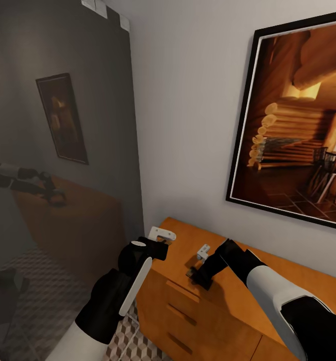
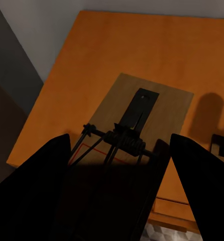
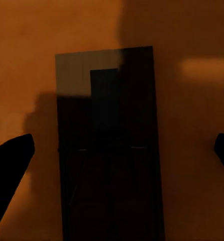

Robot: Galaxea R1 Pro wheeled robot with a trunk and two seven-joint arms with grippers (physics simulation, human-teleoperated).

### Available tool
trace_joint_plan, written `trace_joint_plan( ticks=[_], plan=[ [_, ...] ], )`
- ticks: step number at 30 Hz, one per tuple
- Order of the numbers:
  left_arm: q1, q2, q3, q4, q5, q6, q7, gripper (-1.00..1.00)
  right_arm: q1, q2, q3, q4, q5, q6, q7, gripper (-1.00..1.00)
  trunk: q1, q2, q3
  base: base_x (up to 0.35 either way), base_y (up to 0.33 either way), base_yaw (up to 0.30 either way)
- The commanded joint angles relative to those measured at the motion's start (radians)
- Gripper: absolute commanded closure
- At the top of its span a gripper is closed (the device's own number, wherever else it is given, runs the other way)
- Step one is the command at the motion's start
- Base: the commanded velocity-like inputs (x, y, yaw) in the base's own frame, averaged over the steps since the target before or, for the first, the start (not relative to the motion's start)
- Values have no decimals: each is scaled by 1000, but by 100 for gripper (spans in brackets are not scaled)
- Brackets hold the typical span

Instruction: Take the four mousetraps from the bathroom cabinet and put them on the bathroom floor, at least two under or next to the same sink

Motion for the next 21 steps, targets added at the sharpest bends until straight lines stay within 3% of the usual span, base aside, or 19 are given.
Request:
trace_joint_plan(
  ticks=[1,21],
  plan=[
    [-1,0,-1,-1,10,3,10,100,1,0,-1,8,-2,9,8,100,1,-1,-2,0,0,0],
    [-1,0,-1,-1,10,3,10,100,1,0,-1,8,-2,10,8,100,1,-1,-2,0,0,0]
  ],
)
